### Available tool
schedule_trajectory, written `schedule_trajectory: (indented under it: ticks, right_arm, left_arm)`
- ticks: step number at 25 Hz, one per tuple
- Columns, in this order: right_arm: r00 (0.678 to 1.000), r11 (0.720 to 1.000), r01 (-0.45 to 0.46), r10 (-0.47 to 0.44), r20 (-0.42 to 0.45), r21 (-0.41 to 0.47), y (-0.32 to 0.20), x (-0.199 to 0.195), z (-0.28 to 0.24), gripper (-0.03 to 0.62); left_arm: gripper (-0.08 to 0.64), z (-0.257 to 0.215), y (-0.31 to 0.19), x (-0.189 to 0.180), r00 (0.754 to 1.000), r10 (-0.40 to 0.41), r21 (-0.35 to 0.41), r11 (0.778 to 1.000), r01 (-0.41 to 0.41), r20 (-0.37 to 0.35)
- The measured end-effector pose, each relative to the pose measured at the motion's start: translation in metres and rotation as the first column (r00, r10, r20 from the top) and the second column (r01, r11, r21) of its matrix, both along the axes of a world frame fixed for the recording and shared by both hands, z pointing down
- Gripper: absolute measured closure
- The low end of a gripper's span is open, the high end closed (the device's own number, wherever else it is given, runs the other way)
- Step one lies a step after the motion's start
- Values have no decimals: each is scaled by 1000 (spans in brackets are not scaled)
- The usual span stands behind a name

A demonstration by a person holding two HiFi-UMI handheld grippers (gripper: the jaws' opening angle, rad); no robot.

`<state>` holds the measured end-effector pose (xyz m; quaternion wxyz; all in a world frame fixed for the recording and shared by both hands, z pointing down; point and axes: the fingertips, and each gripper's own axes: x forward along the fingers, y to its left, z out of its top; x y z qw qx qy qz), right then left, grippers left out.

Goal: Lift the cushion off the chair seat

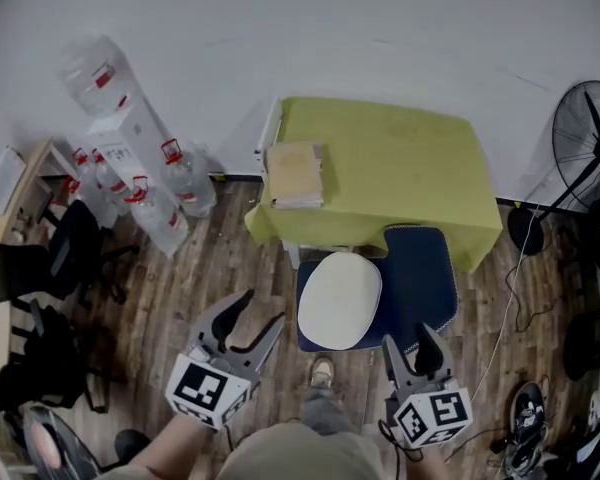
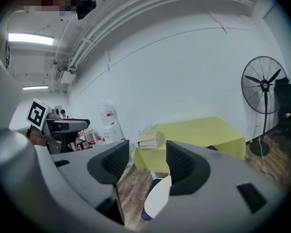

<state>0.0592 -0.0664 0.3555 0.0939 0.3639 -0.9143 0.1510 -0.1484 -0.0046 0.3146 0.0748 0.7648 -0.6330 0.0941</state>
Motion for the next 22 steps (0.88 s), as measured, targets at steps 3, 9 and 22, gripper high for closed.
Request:
schedule_trajectory:
  ticks: [3, 9, 22]
  right_arm:
    - [1000, 998, -10, 10, -6, -57, -29, -3, 24, 354]
    - [998, 985, -61, 58, -20, -164, -87, -7, 74, 351]
    - [983, 916, -169, 129, -131, -365, -120, -9, 193, 324]
  left_arm:
    - [341, 21, -35, 5, 1000, 16, -62, 998, -16, -6]
    - [341, 75, -95, 3, 999, 42, -164, 986, -41, -1]
    - [341, 186, -156, -4, 995, 83, -381, 919, -100, -61]
